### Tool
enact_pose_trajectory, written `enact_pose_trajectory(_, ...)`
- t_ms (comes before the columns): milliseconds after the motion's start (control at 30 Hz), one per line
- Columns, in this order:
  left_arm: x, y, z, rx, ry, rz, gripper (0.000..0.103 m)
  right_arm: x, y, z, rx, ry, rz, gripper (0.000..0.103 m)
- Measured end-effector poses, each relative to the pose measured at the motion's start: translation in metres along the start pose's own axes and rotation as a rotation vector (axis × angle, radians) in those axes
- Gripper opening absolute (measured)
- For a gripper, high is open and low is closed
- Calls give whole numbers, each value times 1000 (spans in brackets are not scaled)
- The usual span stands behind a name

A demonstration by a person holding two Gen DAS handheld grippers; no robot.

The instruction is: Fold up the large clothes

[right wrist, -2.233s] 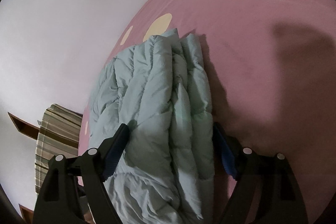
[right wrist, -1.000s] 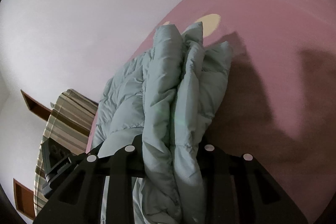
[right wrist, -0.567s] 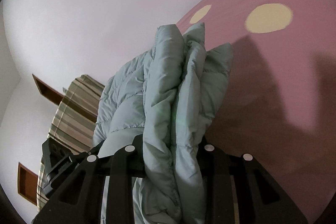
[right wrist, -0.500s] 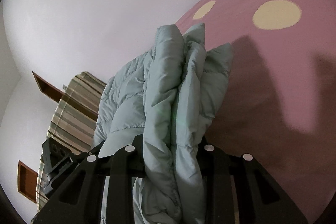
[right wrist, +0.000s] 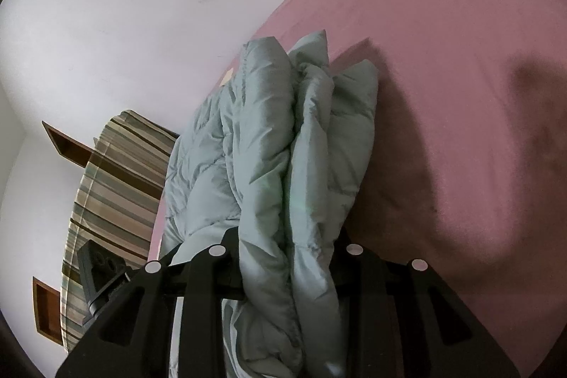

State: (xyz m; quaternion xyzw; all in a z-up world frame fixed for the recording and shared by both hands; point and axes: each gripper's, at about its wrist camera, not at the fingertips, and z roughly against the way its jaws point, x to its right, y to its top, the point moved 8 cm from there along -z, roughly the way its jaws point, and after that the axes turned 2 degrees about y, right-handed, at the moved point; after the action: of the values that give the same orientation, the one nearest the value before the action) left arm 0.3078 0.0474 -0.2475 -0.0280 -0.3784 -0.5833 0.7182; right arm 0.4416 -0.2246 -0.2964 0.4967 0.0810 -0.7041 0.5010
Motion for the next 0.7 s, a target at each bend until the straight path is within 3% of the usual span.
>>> enact_pose_trajectory(133,-3,1,-1,1,5,-6,58,-10,-1,5,1,-26,9,41)
enact_pose_trajectory(267,-8,-2,8,10,1,9,73,-15,-5,11,3,-46,18,61)
enact_pose_trajectory(400,-14,-17,25,17,-8,4,79,-13,-19,27,-10,-45,19,67)
enact_pose_trajectory(600,-22,-40,25,-30,-57,44,79,-3,-44,37,-57,-19,-18,69)
enact_pose_trajectory(667,-23,-45,22,-43,-83,54,62,-3,-52,35,-79,-23,-11,52)
enact_pose_trajectory(700,-22,-46,21,-51,-95,55,60,-3,-54,34,-88,-30,-4,49)
